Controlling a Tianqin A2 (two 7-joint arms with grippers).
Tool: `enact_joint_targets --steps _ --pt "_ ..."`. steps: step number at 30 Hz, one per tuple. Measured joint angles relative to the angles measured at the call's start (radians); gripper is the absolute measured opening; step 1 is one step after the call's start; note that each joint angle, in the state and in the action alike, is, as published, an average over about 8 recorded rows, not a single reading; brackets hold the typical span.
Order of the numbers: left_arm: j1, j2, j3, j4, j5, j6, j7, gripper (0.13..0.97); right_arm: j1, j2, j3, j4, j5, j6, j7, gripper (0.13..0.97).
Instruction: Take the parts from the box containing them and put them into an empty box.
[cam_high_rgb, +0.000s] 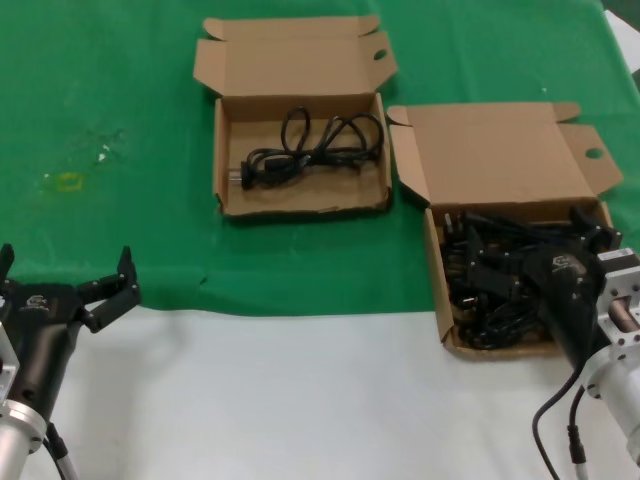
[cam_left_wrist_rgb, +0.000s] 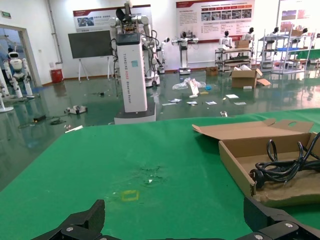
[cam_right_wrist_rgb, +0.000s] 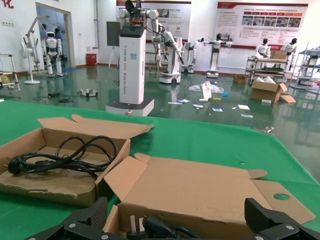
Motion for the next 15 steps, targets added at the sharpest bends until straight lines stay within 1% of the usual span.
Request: enact_joint_targets --steps 15 --pt "0.000 0.000 0.000 0.000 0.000 0.000 0.000 0.966 0.000 0.000 0.000 0.000 0.000 0.000 0.000 0.966"
